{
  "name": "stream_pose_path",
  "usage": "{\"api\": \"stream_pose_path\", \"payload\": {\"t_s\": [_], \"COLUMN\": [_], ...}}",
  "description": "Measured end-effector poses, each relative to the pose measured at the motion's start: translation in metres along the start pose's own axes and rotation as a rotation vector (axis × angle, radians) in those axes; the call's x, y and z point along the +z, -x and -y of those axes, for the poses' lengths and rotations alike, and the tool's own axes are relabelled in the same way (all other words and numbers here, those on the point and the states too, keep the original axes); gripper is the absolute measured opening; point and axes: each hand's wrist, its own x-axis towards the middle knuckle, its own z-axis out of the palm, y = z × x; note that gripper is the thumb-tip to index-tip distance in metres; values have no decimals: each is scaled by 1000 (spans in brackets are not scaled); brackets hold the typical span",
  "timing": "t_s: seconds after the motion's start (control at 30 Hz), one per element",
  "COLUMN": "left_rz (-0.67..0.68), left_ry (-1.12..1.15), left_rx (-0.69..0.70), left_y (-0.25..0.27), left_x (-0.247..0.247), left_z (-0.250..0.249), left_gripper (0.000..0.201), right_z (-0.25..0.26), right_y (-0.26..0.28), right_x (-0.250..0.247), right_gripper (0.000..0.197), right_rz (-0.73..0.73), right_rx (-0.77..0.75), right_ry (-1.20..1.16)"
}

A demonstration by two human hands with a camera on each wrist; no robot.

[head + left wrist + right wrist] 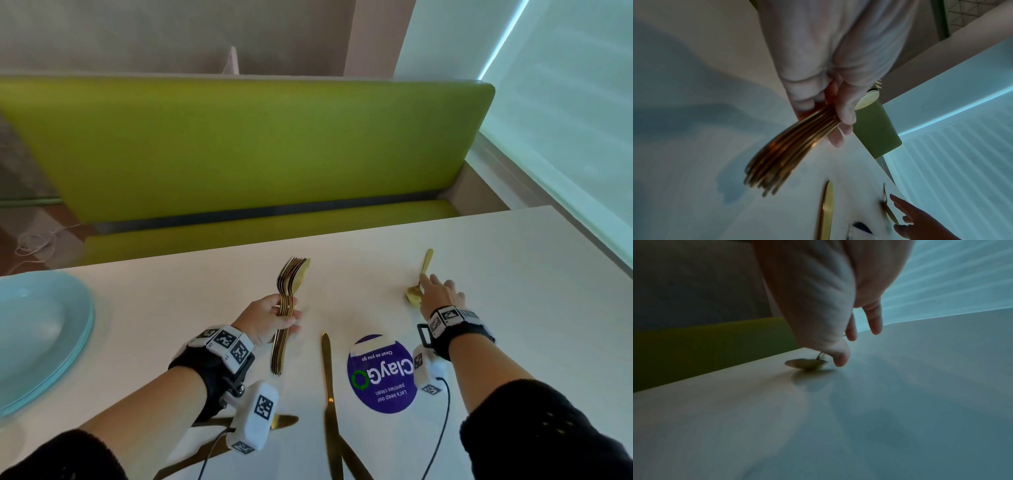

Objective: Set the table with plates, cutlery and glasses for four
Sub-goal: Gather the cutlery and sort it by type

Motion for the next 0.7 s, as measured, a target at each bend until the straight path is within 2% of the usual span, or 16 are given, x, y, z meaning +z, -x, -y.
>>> {"api": "stream_pose_path", "payload": {"t_s": [0.1,0.3,0.53,0.7], "left_rz": [-13,-14,9,28], "left_ry": [5,32,24,12], "left_rx": [-8,-13,-32,-50], "left_y": [-2,-4,-6,-3], "left_x": [-2,4,17,17], "left_z": [1,2,0,-1], "left_gripper": [27,27,26,24], "right_z": [-2,-4,15,24], "right_y": [-3,-2,5,12], "right_x": [-6,-5,-10,-14], "right_gripper": [38,39,31,25], "right_rz": [1,-51,-131,-88], "right_rx": [-60,-56,-224,-291], "right_ry": [22,48,163,184]}}
